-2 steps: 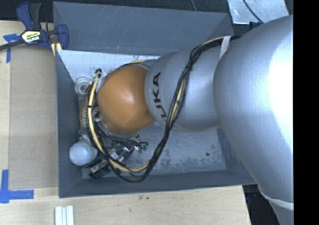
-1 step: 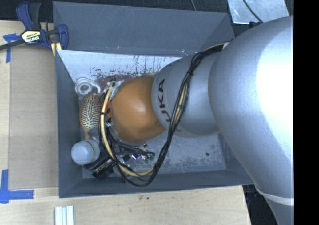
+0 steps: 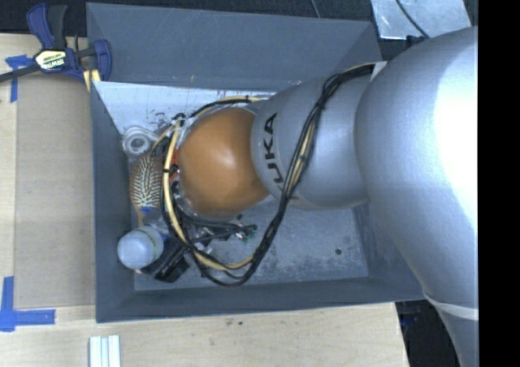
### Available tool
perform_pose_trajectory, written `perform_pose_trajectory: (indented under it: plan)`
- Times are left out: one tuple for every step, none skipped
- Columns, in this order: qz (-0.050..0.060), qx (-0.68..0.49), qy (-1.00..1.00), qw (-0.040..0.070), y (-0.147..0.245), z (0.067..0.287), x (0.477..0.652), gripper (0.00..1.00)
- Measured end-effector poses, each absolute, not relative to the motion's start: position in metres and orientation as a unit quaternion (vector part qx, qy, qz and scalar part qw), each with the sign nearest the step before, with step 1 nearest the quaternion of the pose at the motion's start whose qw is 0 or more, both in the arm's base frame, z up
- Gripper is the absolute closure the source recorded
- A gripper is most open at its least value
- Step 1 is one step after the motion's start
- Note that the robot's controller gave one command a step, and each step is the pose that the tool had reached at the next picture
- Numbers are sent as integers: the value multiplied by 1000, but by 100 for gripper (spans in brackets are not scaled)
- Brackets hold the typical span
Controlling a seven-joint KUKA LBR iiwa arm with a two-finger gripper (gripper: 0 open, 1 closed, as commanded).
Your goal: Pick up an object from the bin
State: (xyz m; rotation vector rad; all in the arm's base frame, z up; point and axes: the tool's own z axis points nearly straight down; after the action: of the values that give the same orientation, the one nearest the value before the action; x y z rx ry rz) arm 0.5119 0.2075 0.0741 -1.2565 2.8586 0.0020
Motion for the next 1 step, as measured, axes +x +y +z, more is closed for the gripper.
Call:
perform_pose_trajectory:
  plan:
    - [1,-402,916,10,207,74,512,100]
